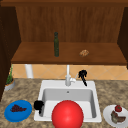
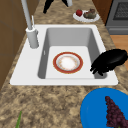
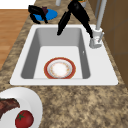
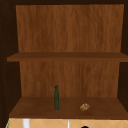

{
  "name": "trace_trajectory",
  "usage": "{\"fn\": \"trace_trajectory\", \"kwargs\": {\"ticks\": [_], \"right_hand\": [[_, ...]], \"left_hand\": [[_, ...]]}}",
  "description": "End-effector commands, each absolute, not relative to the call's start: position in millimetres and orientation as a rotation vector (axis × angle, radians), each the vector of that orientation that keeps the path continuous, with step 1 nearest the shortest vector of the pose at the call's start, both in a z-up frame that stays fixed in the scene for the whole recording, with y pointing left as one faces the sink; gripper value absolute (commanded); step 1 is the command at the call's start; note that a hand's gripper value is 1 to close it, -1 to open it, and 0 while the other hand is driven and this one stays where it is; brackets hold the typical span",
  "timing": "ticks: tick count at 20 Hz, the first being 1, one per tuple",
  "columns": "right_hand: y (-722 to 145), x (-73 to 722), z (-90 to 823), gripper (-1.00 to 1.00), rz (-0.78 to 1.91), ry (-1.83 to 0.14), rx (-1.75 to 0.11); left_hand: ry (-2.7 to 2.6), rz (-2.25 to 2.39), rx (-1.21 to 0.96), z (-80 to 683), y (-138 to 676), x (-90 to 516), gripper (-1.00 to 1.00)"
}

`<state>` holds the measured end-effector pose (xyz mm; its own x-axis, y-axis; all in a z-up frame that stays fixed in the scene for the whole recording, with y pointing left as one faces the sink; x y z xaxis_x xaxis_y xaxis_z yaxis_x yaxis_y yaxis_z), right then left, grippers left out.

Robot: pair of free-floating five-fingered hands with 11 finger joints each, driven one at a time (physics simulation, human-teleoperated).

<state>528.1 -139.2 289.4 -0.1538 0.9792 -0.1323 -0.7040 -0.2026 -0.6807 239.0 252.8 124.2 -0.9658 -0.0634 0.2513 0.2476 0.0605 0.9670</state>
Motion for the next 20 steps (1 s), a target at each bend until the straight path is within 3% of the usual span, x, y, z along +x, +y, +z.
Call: {"fn": "trace_trajectory", "kwargs": {"ticks": [1, 10, 20], "right_hand": [[-155, 510, 288, -1.0, 1.65, -0.626, -0.61], [-188, 479, 287, -1.0, 1.605, -0.747, -0.502], [-200, 414, 256, -1.0, 1.572, -0.902, -0.506]], "left_hand": [[-2.109, -2.001, -0.188, 124, 253, 239, 0.0], [-2.109, -2.001, -0.188, 124, 253, 239, 0.0], [-2.109, -2.001, -0.188, 124, 253, 239, 0.0]]}}
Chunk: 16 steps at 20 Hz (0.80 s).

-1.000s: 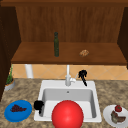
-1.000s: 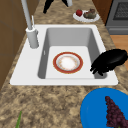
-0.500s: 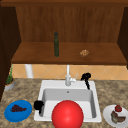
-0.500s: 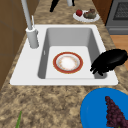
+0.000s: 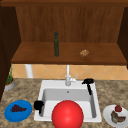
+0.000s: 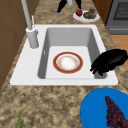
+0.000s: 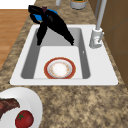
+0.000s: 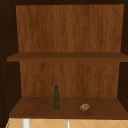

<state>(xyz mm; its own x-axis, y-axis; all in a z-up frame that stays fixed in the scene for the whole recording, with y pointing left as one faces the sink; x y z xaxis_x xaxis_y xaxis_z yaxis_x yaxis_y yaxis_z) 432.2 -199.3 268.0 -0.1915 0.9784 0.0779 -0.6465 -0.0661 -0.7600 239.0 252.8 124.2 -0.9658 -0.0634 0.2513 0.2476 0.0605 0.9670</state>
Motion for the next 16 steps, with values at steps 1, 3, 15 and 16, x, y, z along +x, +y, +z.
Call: {"fn": "trace_trajectory", "kwargs": {"ticks": [1, 3, 15, 16], "right_hand": [[-200, 407, 252, -1.0, 1.567, -0.913, -0.497], [-200, 392, 246, -1.0, 1.557, -0.929, -0.48], [-223, 312, 233, -1.0, 1.507, -1.058, -0.392], [-225, 305, 232, -1.0, 1.5, -1.069, -0.385]], "left_hand": [[-2.109, -2.001, -0.188, 124, 253, 239, 0.0], [-2.109, -2.001, -0.188, 124, 253, 239, 0.0], [-2.109, -2.001, -0.188, 124, 253, 239, 0.0], [-2.109, -2.001, -0.188, 124, 253, 239, 0.0]]}}
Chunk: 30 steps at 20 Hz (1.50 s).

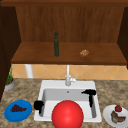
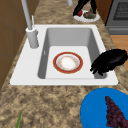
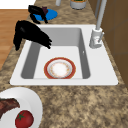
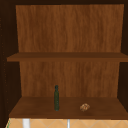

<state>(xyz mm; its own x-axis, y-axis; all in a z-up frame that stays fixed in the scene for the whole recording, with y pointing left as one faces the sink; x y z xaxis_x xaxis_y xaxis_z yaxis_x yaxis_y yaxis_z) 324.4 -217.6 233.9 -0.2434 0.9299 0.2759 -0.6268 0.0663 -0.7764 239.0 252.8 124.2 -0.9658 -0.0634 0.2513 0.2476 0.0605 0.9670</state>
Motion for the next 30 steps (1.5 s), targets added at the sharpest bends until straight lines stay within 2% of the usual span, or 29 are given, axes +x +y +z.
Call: {"fn": "trace_trajectory", "kwargs": {"ticks": [1, 18, 25, 26, 30], "right_hand": [[-227, 298, 233, -1.0, 1.493, -1.078, -0.377], [-250, 193, 223, -1.0, 1.428, -1.138, -0.374], [-254, 187, 223, -1.0, 1.474, -1.102, -0.368], [-254, 186, 222, 0.0, 1.475, -1.102, -0.369], [-255, 186, 222, 0.0, 1.478, -1.108, -0.382]], "left_hand": [[-2.109, -2.001, -0.188, 124, 253, 239, 0.0], [-2.109, -2.001, -0.188, 124, 253, 239, 0.0], [-2.109, -2.001, -0.188, 124, 253, 239, 0.0], [-2.108, -2.001, -0.189, 124, 253, 239, -1.0], [-2.123, -1.968, -0.203, 125, 259, 241, -1.0]]}}
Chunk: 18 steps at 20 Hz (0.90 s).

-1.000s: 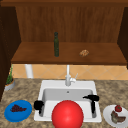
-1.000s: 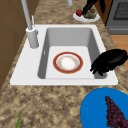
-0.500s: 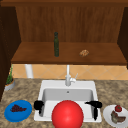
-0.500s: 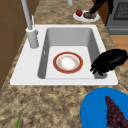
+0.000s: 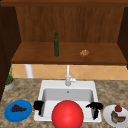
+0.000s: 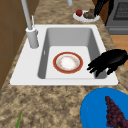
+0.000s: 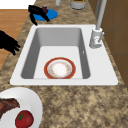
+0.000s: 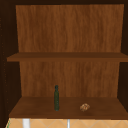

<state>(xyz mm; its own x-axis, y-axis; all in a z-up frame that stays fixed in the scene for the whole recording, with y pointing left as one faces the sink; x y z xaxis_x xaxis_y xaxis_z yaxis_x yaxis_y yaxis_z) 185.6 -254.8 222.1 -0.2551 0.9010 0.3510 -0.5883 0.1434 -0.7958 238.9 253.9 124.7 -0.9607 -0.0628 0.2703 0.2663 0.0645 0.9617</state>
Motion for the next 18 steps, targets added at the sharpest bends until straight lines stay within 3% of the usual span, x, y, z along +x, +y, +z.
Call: {"fn": "trace_trajectory", "kwargs": {"ticks": [1, 10, 18], "right_hand": [[-255, 186, 222, 0.0, 1.476, -1.108, -0.383], [-255, 186, 222, 0.0, 1.466, -1.112, -0.386], [-255, 186, 222, 0.0, 1.462, -1.112, -0.386]], "left_hand": [[-2.103, -1.98, -0.211, 125, 266, 244, -1.0], [-2.018, -1.986, -0.285, 158, 317, 242, -1.0], [-1.914, -2.015, -0.275, 142, 360, 246, -1.0]]}}
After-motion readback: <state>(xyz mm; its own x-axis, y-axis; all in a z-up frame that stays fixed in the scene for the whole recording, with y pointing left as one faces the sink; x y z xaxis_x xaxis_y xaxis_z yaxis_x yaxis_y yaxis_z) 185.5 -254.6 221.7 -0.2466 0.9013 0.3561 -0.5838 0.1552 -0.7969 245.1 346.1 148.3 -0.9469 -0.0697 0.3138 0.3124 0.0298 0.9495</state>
